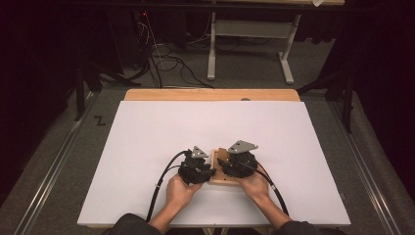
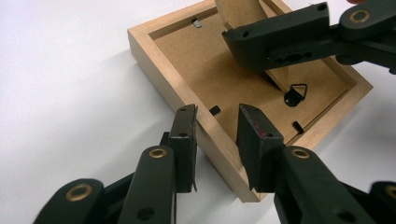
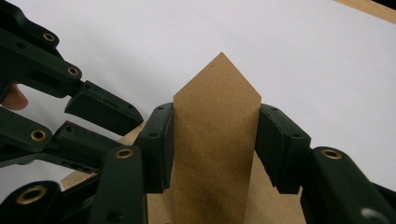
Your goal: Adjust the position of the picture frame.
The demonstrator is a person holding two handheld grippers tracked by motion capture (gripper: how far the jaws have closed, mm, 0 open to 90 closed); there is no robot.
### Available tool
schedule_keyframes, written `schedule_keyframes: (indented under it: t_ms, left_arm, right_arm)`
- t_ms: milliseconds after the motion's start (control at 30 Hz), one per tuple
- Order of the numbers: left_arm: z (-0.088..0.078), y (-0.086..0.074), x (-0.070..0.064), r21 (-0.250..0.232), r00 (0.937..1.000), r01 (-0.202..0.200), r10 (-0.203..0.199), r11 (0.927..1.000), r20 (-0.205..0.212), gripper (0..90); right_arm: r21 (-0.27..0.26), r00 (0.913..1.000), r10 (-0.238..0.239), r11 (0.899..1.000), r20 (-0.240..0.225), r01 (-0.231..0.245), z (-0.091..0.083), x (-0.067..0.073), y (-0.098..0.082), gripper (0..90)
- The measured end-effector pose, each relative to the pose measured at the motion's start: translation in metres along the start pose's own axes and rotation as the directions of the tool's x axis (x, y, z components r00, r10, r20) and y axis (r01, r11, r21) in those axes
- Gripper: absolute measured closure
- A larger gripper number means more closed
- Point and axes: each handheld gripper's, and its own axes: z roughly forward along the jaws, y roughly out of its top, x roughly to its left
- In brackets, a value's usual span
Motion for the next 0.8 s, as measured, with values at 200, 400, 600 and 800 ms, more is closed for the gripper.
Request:
schedule_keyframes:
  t_ms: [200,400,600,800]
  left_arm:
    - [0.000,0.001,0.002,0.003,0.9998,0.016,-0.016,0.9999,0.009,67.1]
    - [0.000,0.002,0.002,0.008,1.0000,0.005,-0.005,1.0000,0.003,64.6]
    - [0.000,0.004,0.002,0.011,1.0000,-0.004,0.004,0.9999,-0.004,61.8]
    - [-0.001,0.007,-0.001,-0.002,0.9997,-0.023,0.023,0.9997,-0.005,60.4]
  right_arm:
    - [0.002,1.0000,0.001,1.000,-0.003,-0.001,0.001,-0.001,0.000,51.0]
    - [-0.001,0.9999,0.008,1.000,-0.009,-0.008,0.001,-0.001,0.000,50.3]
    - [0.003,0.9998,0.016,1.000,-0.012,-0.016,0.000,-0.004,0.000,45.6]
    - [-0.017,0.9994,0.029,0.999,-0.019,-0.030,-0.011,-0.011,-0.003,45.3]
